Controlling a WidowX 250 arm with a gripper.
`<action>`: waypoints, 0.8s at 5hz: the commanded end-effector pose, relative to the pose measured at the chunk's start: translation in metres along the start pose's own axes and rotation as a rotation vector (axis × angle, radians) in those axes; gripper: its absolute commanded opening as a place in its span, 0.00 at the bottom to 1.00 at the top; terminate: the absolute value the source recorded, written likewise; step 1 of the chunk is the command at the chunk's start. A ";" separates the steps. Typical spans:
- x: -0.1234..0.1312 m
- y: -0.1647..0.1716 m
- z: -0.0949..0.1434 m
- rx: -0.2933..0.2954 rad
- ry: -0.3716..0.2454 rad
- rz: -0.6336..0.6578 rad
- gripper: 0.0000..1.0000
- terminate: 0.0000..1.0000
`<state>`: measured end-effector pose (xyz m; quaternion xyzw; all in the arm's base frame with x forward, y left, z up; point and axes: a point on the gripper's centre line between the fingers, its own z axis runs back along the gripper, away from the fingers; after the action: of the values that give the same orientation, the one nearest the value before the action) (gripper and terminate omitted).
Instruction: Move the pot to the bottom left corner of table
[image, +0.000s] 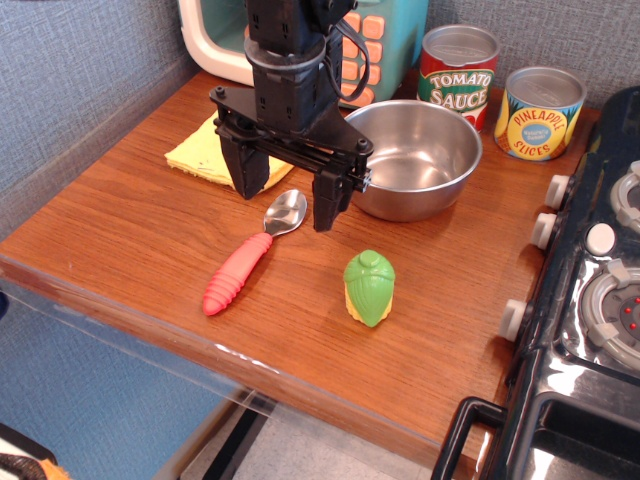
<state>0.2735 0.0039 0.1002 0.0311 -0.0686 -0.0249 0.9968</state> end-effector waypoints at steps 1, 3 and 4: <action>0.000 0.000 0.000 0.000 0.000 0.000 1.00 0.00; 0.069 -0.047 -0.016 -0.036 -0.009 -0.072 1.00 0.00; 0.112 -0.069 -0.026 -0.053 -0.024 -0.092 1.00 0.00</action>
<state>0.3813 -0.0680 0.0639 0.0098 -0.0452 -0.0740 0.9962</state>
